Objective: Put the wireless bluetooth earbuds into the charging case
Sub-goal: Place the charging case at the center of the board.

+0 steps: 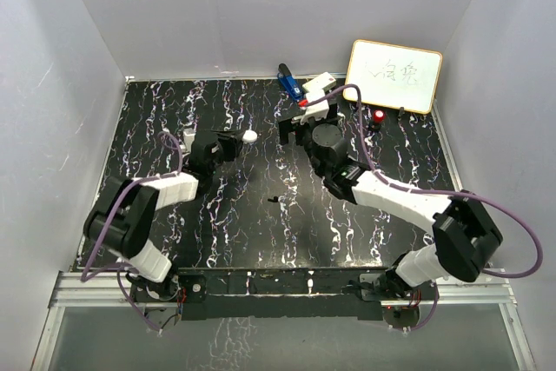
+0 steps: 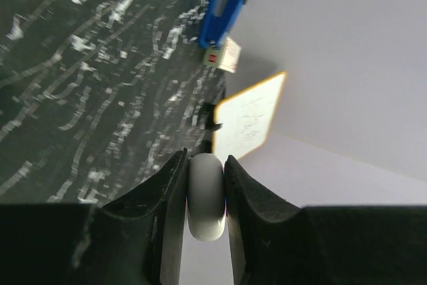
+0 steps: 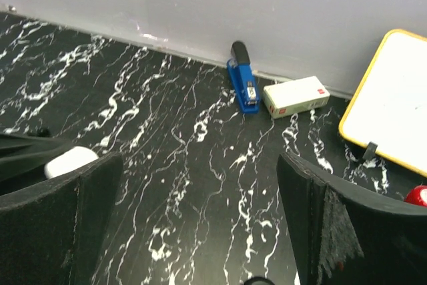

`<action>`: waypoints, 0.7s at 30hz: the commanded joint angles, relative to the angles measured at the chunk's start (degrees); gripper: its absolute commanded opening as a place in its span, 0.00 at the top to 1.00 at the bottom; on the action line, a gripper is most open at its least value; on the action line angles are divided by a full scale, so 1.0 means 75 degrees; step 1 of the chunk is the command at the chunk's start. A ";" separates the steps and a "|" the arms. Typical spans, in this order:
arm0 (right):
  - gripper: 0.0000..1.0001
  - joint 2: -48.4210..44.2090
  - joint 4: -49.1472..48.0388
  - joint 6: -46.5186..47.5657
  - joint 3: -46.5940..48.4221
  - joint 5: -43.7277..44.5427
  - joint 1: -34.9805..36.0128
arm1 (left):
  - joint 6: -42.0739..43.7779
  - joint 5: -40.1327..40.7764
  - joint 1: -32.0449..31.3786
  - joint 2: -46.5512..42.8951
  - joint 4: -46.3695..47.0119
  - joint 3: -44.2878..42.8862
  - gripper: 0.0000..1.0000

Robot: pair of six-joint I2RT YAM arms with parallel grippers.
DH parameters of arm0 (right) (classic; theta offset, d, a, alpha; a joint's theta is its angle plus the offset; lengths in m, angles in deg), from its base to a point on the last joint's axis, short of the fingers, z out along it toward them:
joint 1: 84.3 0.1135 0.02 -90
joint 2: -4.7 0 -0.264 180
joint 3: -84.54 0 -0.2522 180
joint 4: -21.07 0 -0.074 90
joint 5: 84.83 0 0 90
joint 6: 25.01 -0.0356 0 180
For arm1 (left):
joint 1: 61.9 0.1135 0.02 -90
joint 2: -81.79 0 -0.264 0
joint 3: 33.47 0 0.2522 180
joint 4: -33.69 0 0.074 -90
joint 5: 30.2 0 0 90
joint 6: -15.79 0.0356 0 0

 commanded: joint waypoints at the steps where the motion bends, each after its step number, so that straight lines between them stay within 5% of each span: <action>1: 0.02 -0.0434 0.1556 -0.0879 -0.0005 -0.0775 -0.0172 | 0.1552 -0.1366 0.0303 0.0838 0.1781 -0.0185 1.00; 8: 0.02 -0.0354 0.2767 -0.1755 0.0268 -0.1753 -0.0623 | 0.3022 -0.2437 0.0427 0.2026 0.2142 -0.1183 1.00; 21: 0.02 -0.0918 0.3304 -0.2597 -0.0212 -0.2499 -0.1628 | 0.4474 -0.2016 0.0442 0.3077 0.0679 -0.2483 1.00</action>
